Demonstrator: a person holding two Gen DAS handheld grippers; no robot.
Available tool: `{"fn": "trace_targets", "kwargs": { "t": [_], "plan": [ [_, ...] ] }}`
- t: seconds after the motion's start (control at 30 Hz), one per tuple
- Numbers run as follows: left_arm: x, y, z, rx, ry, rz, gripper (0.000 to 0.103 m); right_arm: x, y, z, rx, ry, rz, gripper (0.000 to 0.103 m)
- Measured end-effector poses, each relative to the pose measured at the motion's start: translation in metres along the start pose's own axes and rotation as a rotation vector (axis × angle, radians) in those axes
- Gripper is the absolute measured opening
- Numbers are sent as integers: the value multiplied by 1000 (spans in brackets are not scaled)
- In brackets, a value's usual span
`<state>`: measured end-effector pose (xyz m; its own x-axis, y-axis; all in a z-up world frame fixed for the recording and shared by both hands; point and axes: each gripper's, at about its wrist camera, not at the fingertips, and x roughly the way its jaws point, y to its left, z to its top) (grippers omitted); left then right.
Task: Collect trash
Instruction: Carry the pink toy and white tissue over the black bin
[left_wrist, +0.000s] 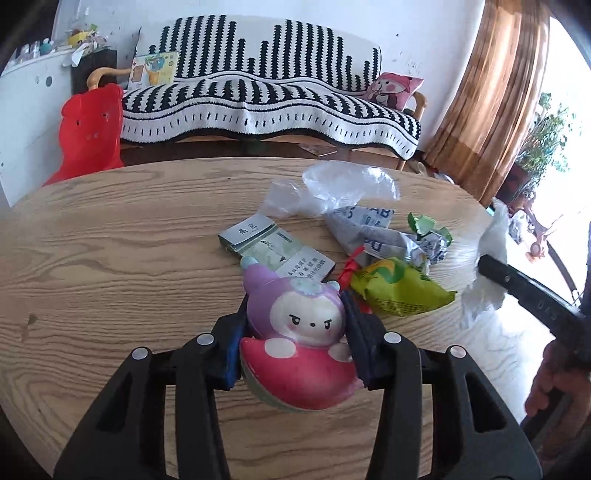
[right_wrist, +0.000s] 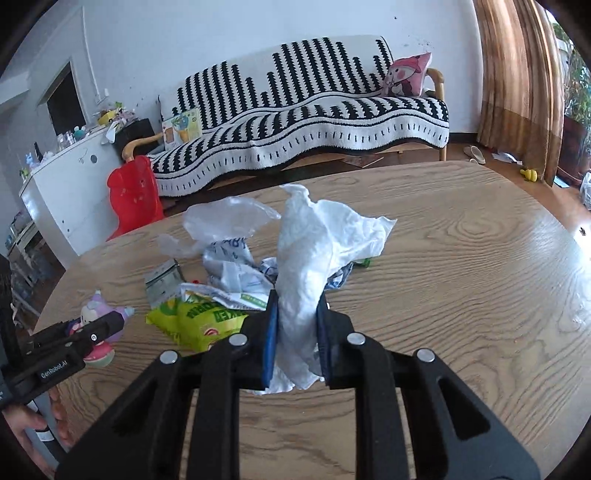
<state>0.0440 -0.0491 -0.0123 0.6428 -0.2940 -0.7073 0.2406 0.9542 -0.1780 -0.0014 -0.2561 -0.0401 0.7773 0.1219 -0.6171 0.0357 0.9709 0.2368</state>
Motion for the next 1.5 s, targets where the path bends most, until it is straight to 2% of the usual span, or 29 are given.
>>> {"fn": "trace_targets", "kwargs": {
  "t": [0.17, 0.3, 0.4, 0.47, 0.53, 0.6, 0.67, 0.73, 0.83, 0.93, 1.03, 1.1, 1.2, 1.3, 1.5],
  "plan": [
    [-13, -5, 4, -16, -22, -16, 45, -2, 7, 1, 0, -14, -10, 19],
    [-36, -26, 9, 11, -69, -37, 45, -29, -9, 8, 98, -68, 17, 19],
    [-56, -63, 15, 83, -94, -78, 45, -62, -29, 6, 158, -104, 23, 19],
    [-66, -100, 15, 137, -81, -121, 45, -90, -53, -2, 182, -94, 18, 19],
    [-75, -153, 9, 236, -39, -181, 45, -124, -84, -11, 212, -102, -3, 19],
    [-86, -211, -10, 362, -30, -236, 46, -160, -116, -23, 240, -118, -34, 19],
    [-92, -260, -35, 441, -4, -291, 45, -199, -154, -43, 274, -117, -61, 19],
    [-89, -309, -73, 475, 98, -422, 45, -231, -192, -70, 312, -99, -109, 19],
    [-67, -366, -139, 509, 256, -533, 45, -251, -238, -120, 370, -14, -159, 19],
    [-36, -396, -199, 569, 380, -521, 45, -239, -268, -175, 403, 113, -197, 19],
    [-10, -402, -234, 633, 415, -452, 45, -216, -287, -217, 464, 197, -194, 19],
    [4, -399, -248, 653, 432, -405, 45, -202, -295, -234, 495, 234, -190, 19],
    [22, -395, -255, 645, 473, -377, 45, -185, -304, -251, 531, 278, -174, 19],
    [31, -394, -253, 627, 487, -381, 45, -175, -310, -257, 537, 302, -160, 19],
    [48, -394, -258, 613, 536, -359, 46, -162, -313, -260, 540, 332, -155, 19]
  ]
}}
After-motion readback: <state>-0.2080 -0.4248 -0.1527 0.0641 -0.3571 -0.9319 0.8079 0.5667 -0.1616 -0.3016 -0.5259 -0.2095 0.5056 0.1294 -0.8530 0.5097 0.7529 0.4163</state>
